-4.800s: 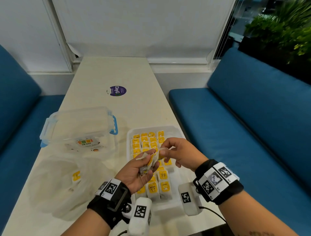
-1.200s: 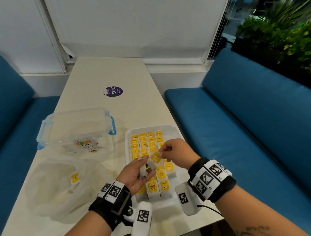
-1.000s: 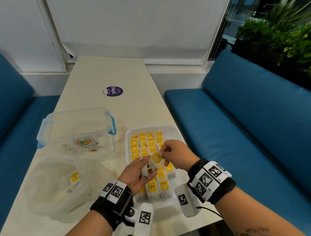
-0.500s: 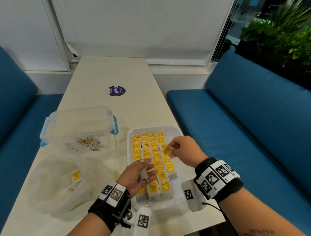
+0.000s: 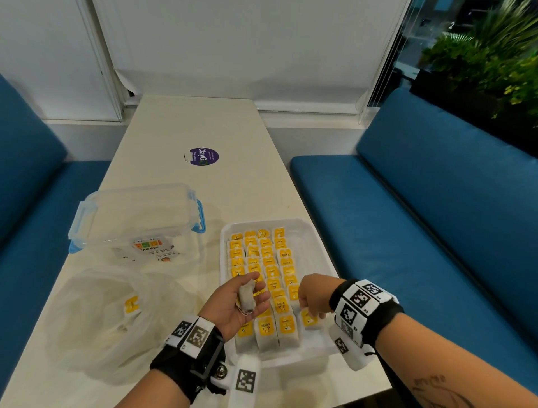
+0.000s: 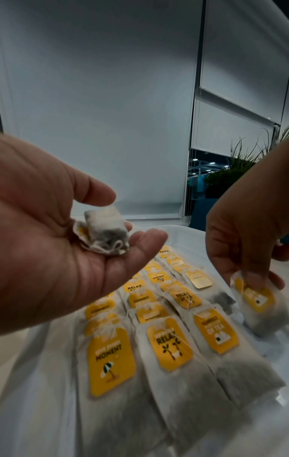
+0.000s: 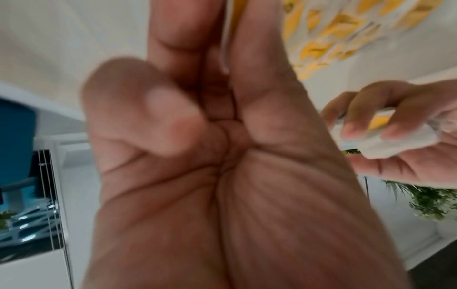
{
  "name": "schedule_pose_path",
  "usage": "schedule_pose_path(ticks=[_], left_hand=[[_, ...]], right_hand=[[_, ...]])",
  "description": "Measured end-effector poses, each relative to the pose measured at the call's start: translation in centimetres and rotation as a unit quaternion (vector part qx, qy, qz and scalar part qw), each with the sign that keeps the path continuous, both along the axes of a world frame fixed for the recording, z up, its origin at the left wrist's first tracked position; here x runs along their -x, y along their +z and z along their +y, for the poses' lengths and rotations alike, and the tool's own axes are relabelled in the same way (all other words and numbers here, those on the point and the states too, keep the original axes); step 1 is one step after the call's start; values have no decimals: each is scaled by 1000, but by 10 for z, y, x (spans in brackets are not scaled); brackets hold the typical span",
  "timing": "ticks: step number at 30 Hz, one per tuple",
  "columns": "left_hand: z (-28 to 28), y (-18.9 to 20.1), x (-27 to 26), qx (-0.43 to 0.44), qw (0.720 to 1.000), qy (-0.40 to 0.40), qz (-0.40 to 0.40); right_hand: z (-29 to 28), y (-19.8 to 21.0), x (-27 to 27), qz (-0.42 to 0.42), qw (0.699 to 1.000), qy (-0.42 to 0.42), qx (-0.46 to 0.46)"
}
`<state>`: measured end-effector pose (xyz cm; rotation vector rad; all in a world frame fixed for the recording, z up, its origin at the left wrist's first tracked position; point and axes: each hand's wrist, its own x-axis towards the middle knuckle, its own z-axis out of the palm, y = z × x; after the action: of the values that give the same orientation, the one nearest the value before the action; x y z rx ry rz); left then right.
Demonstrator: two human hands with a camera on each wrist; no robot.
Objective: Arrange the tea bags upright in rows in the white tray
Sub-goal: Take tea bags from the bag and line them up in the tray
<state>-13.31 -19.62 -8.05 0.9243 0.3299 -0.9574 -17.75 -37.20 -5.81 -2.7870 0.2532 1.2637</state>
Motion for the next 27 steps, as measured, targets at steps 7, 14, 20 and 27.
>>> schedule_pose_path(ticks=[7,14,20,27], left_hand=[[0,-4,-2,7,1000,-6,-2],[2,-7,-2,24,1000,-8,-3],[6,-4,-2,58,998,1,22],[2,-4,-4,110,992,19,60]], right_hand=[[0,-6,-20,-39,998,-47,28],[-3,-19,-34,-12,997,-61,38],[-4,-8,-39,-75,991,-106,19],[-6,41,-24,-334,881,-276,-189]])
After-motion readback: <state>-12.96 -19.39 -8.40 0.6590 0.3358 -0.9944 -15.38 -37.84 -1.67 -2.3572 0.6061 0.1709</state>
